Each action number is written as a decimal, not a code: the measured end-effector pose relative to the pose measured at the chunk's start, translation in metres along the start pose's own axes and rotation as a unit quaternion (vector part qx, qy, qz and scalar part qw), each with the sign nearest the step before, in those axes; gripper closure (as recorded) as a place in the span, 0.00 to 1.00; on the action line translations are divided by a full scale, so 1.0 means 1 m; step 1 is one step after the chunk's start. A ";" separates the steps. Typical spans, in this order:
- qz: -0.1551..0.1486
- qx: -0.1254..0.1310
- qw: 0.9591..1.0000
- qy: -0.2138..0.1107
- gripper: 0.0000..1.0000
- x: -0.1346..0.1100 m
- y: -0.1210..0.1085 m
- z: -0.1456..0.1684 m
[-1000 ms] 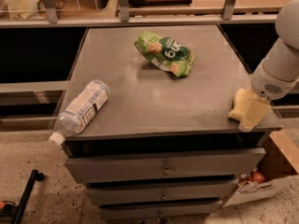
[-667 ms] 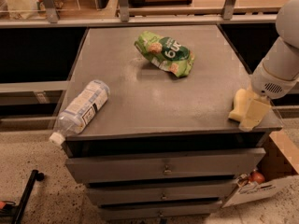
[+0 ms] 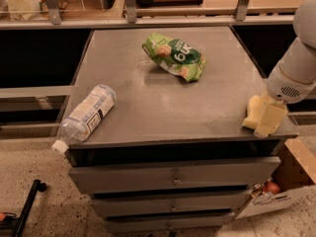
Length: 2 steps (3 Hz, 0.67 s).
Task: Move sponge near green rice chip bag
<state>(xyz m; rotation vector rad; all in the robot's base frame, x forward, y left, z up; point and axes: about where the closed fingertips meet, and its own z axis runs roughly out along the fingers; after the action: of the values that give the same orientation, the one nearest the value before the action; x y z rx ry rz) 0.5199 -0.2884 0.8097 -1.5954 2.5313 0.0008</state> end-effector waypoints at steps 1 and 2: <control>0.000 0.000 1.000 0.000 1.00 0.000 0.000 0.000; 0.000 0.000 1.000 0.000 1.00 0.000 0.000 -0.001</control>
Offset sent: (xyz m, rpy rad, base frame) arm 0.1215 0.0364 0.1324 0.1460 -0.2229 0.0990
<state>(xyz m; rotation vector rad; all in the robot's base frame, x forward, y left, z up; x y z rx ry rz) 0.5200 -0.2883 0.8105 -1.5955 2.5311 0.0008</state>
